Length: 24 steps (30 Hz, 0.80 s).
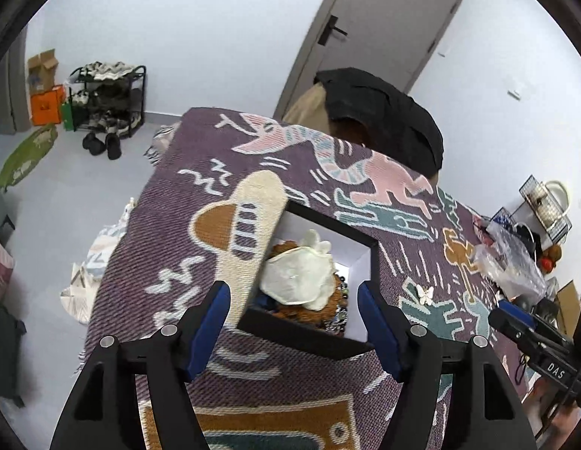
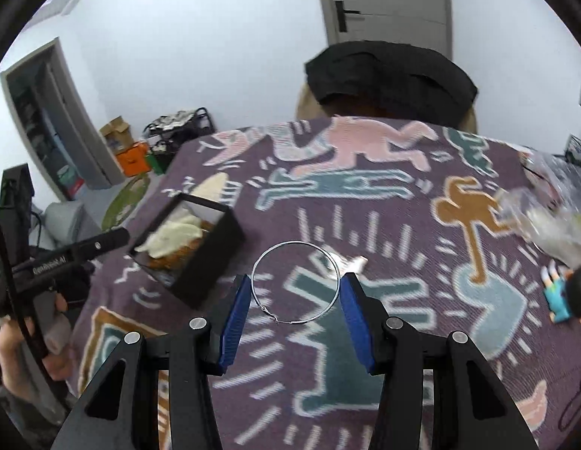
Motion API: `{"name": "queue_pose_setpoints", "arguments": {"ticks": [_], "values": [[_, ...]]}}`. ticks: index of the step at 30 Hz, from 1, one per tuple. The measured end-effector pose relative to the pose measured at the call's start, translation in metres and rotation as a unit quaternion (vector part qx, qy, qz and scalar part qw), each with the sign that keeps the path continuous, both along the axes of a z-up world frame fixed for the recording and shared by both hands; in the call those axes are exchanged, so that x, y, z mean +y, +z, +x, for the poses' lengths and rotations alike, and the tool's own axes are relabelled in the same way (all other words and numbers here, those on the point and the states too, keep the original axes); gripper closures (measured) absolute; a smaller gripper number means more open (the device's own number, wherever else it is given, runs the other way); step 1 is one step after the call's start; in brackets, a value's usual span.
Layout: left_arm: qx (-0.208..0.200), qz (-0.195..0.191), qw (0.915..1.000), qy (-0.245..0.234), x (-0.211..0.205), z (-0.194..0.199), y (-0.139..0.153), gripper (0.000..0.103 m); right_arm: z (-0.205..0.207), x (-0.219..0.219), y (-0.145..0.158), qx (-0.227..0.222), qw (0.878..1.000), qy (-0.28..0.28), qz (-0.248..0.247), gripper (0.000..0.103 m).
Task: Organize jewelry
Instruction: 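Carry the silver hoop over the black box and open the right gripper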
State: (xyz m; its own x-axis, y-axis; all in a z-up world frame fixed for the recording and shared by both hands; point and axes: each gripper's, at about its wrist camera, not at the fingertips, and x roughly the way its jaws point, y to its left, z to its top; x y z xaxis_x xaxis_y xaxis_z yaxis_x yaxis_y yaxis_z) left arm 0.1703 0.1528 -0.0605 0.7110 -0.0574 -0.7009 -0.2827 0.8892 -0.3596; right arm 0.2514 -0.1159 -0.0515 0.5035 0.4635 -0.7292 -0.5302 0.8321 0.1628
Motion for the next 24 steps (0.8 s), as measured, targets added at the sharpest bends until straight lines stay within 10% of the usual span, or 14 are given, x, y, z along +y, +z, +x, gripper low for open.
{"name": "queue_pose_setpoints", "arguments": {"ticks": [24], "values": [[-0.029, -0.083, 0.9947, 0.054, 0.051, -0.054, -0.026, 0.032, 0.014, 0.139, -0.004, 0.039, 0.995, 0.086, 0.018, 0.052]]}}
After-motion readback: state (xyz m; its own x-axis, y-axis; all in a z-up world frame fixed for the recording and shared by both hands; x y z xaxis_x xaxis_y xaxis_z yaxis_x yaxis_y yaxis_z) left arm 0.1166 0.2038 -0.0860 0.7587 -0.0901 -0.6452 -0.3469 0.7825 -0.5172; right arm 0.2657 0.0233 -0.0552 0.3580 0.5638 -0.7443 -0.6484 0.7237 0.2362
